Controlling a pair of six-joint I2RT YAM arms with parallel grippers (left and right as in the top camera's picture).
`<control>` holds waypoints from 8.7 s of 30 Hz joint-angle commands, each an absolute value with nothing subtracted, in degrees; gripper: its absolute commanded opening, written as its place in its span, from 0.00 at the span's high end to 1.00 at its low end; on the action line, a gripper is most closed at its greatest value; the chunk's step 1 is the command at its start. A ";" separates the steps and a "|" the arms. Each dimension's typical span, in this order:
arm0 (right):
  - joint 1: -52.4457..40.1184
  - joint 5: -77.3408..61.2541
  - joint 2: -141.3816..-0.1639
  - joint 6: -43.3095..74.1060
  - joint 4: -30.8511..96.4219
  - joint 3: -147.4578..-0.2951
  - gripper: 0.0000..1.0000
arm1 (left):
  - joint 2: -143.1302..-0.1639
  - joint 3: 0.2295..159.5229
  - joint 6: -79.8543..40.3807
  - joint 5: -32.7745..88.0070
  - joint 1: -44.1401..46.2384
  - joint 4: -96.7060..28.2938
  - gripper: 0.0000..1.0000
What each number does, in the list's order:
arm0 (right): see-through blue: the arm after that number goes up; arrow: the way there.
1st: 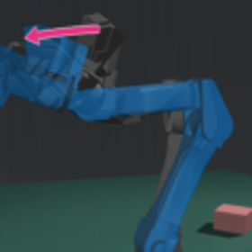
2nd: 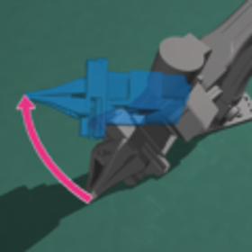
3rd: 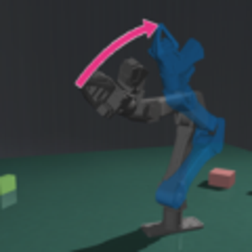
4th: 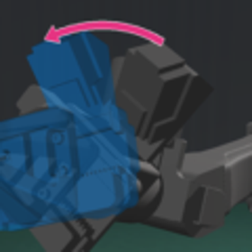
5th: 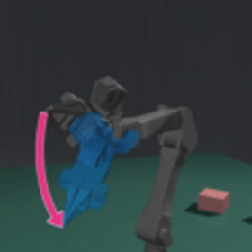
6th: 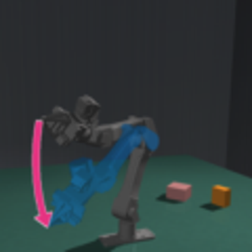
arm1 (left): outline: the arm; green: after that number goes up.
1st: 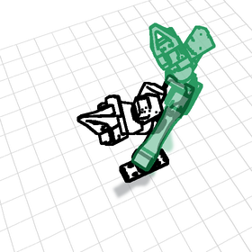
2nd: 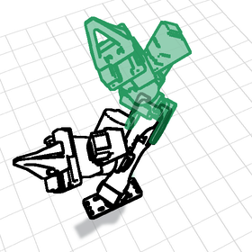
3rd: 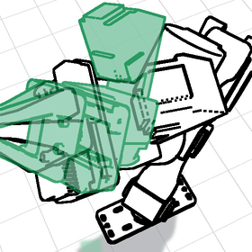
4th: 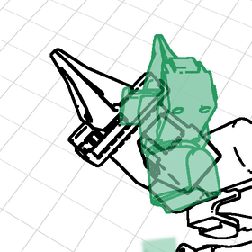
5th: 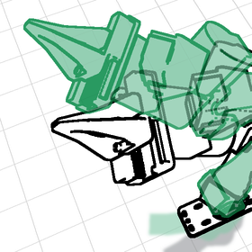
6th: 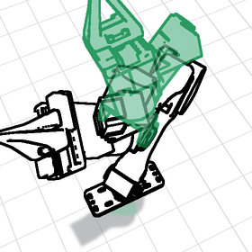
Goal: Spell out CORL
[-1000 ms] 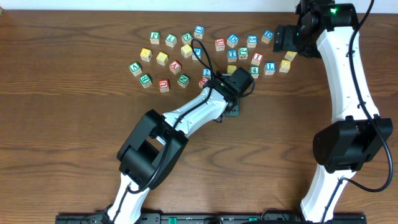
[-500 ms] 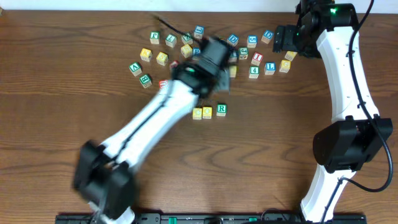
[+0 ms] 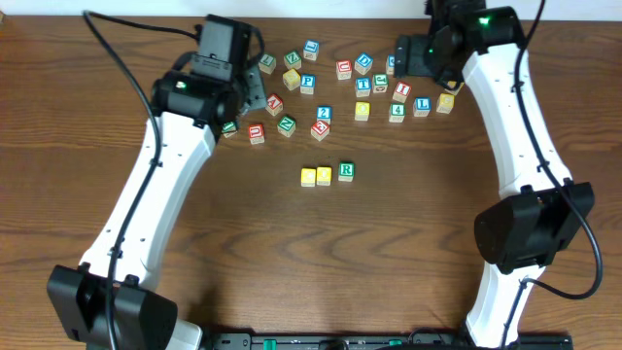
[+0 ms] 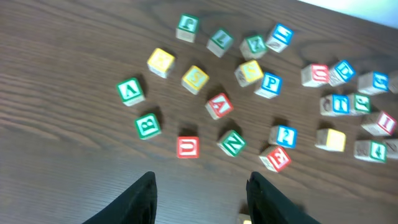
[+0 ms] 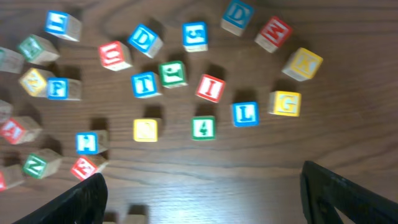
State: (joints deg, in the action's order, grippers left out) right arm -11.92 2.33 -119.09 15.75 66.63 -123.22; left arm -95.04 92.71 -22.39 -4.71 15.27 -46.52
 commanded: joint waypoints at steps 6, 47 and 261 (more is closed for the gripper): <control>-16.53 1.52 -122.69 19.73 64.99 -122.98 0.07 | -94.52 92.92 -18.81 -5.26 11.33 -46.96 0.54; -6.00 -0.67 -132.35 7.97 64.71 -122.98 0.13 | -94.83 90.04 -18.70 -5.19 11.05 -47.48 0.54; -28.12 -0.93 -122.96 27.42 49.36 -93.51 0.94 | -94.85 90.04 -18.70 -5.19 11.05 -47.11 0.53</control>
State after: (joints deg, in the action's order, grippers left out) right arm -27.27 -1.48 -122.52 26.24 49.91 -95.39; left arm -95.04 90.61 -19.42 -4.69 11.29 -47.09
